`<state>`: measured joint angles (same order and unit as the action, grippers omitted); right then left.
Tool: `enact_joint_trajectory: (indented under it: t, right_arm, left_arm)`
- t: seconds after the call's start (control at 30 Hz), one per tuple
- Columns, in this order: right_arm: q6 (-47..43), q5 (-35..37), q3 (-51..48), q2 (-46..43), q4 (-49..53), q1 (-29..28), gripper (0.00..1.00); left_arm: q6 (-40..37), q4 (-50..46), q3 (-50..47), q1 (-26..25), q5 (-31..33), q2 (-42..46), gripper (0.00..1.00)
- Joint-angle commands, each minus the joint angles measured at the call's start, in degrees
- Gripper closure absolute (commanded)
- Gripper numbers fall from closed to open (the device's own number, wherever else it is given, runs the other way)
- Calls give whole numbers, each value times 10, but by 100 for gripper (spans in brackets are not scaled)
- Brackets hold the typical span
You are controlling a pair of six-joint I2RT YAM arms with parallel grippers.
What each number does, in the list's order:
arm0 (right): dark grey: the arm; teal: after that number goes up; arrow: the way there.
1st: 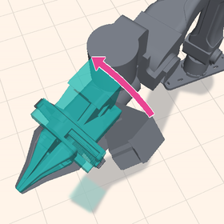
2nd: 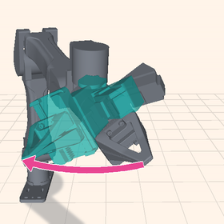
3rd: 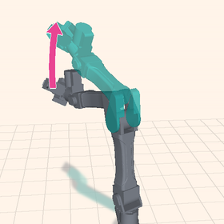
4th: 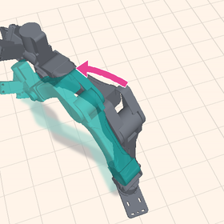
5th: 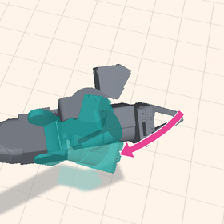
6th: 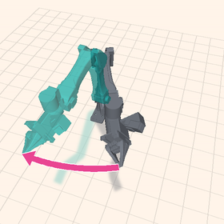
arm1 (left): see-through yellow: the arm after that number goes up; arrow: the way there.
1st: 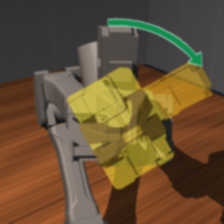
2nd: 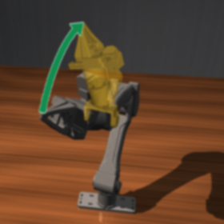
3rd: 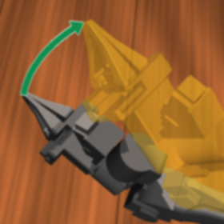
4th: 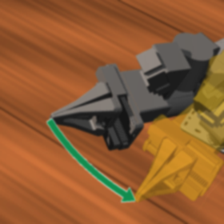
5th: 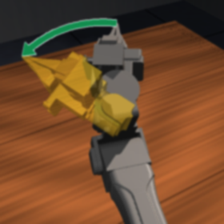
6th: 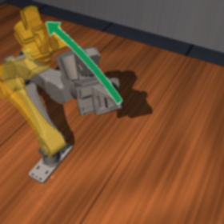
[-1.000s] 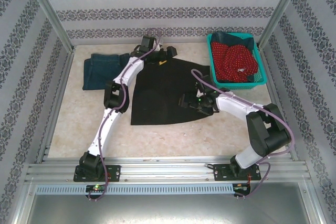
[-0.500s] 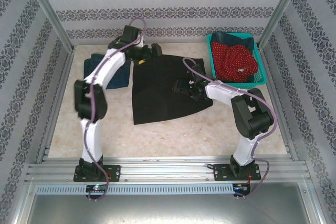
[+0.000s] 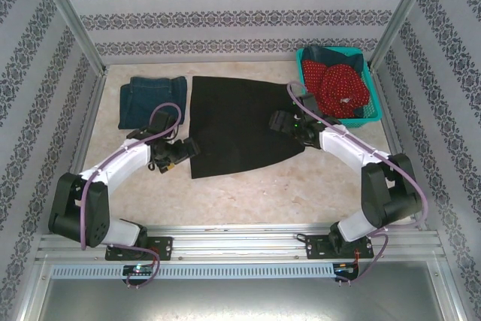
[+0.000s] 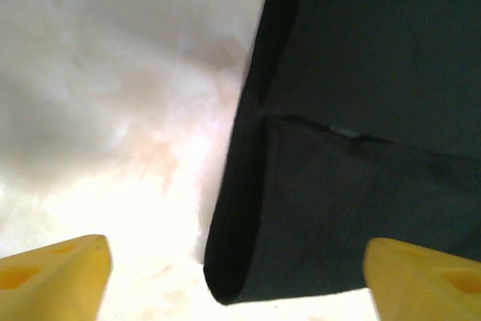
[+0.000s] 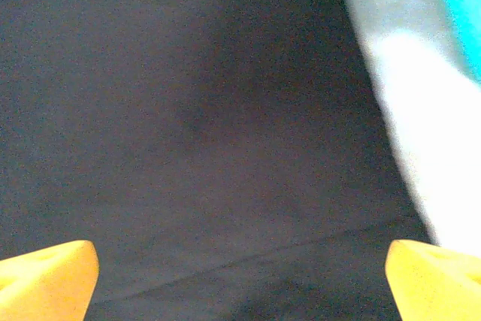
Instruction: Fold and stack the skirts
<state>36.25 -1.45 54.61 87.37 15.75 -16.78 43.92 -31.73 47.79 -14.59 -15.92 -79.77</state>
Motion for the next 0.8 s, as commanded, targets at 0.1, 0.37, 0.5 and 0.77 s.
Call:
enact_joint_trajectory:
  t: [0.1,0.37,0.5,0.77]
  right_arm:
    - [-61,-22,-74,-55,44,48,2]
    - [-69,-38,-121,-74,7,57,2]
    - [-135,-62,-112,-54,-12,69,7]
    - [-206,-108,-36,28,34,89,24]
  left_arm:
    - [70,59,-39,-42,-51,-4,29]
    - [94,148,-40,-57,-60,-74,52]
    - [69,110,-14,-57,-27,-93,55]
    - [47,102,-7,-57,-24,-104,56]
